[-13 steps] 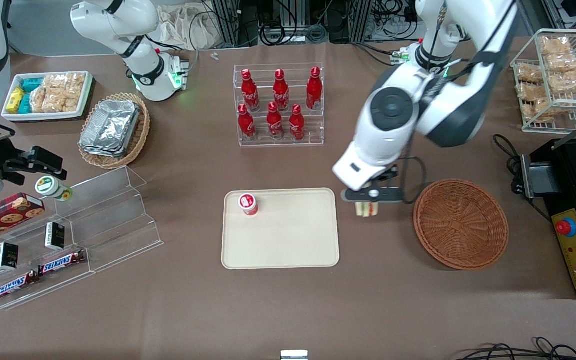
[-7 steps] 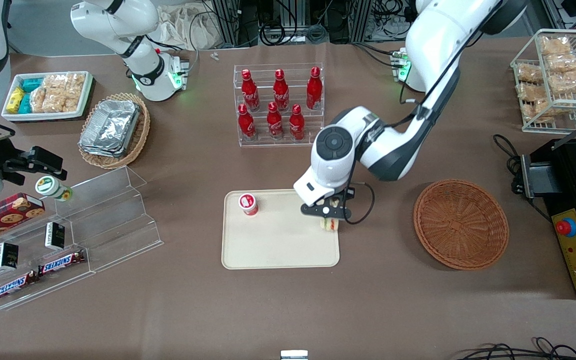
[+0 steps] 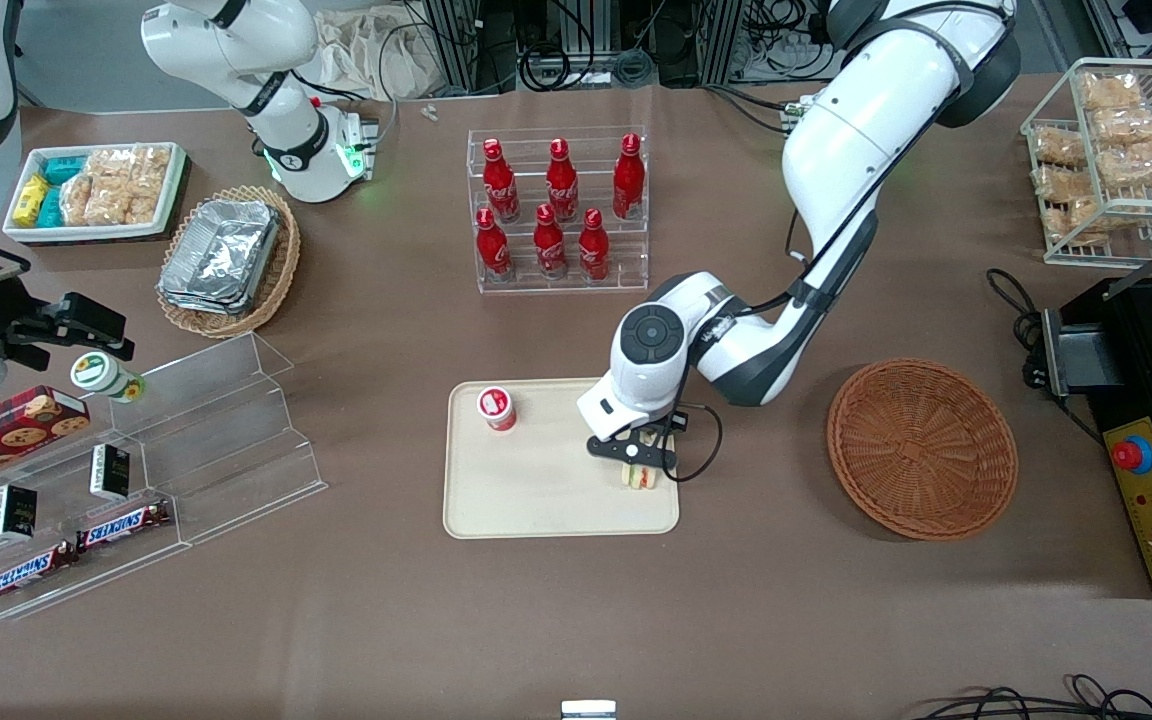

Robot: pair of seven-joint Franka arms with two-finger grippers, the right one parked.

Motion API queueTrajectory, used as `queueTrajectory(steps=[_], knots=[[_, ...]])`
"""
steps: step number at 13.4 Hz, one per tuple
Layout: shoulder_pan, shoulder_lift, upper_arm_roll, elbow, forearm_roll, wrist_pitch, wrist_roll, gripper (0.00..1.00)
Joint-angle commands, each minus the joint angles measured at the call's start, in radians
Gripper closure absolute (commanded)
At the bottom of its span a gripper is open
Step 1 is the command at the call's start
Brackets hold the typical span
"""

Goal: Place sandwich from basket to tray

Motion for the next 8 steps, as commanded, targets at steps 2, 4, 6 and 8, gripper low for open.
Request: queueTrajectory(steps=[2,4,6,8], knots=[[-0.008,0.015,0.006,0.039,0.014,-0.005,-0.047,0.02],[-0.005,0.008,0.006,0.039,0.010,-0.006,-0.090,0.01],[-0.004,-0.027,0.005,0.036,0.005,-0.060,-0.107,0.01],[-0.002,-0.072,0.005,0.039,-0.022,-0.198,-0.087,0.01]])
